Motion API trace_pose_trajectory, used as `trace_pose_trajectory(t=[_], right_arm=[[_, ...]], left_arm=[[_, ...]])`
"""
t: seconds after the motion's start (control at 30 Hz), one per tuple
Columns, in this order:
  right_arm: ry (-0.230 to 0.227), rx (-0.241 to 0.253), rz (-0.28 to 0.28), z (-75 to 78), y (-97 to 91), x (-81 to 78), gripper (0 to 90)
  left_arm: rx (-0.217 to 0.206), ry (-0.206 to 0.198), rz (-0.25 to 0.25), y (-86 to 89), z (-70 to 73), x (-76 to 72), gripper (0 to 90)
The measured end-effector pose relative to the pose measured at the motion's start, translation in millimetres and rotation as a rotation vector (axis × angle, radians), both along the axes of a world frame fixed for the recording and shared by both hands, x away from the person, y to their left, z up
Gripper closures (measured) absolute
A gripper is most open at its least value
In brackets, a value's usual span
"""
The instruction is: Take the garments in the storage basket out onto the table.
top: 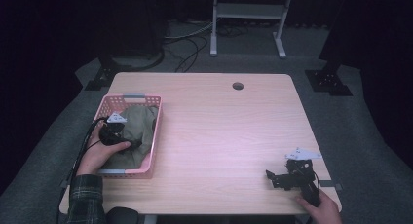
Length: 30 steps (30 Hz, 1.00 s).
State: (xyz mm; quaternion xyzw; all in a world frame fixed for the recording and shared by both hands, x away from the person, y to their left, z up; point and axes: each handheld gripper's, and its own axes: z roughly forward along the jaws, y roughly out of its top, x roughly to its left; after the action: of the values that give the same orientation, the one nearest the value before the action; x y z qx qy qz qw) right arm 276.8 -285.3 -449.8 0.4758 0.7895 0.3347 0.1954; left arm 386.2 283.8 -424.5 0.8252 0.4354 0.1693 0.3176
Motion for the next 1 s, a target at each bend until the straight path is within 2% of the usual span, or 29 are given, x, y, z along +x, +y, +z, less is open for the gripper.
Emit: trace_pose_trajectory(t=[0.23, 0.33, 0.47, 0.6, 0.8, 1.0], right_arm=[[0.000, 0.000, 0.000, 0.0, 0.0, 0.0, 0.0], [0.000, 0.000, 0.000, 0.0, 0.0, 0.0, 0.0], [0.000, 0.000, 0.000, 0.0, 0.0, 0.0, 0.0], [0.000, 0.000, 0.000, 0.0, 0.0, 0.0, 0.0], [0.001, 0.000, 0.000, 0.1, 0.0, 0.0, 0.0], [0.000, 0.000, 0.000, 0.0, 0.0, 0.0, 0.0]], left_arm=[[0.014, 0.006, 0.012, -0.9, -0.8, 0.2, 1.4], [0.033, 0.012, 0.003, -2.6, -1.2, -0.1, 1.5], [0.037, 0.011, 0.016, -2.3, -0.2, -1.2, 9.4], [0.038, -0.004, 0.036, -0.6, 1.6, -4.0, 21.3], [0.048, -0.016, 0.040, -1.2, 4.6, -7.9, 38.8], [0.052, -0.015, 0.049, -1.4, 7.4, -10.0, 52.1]])
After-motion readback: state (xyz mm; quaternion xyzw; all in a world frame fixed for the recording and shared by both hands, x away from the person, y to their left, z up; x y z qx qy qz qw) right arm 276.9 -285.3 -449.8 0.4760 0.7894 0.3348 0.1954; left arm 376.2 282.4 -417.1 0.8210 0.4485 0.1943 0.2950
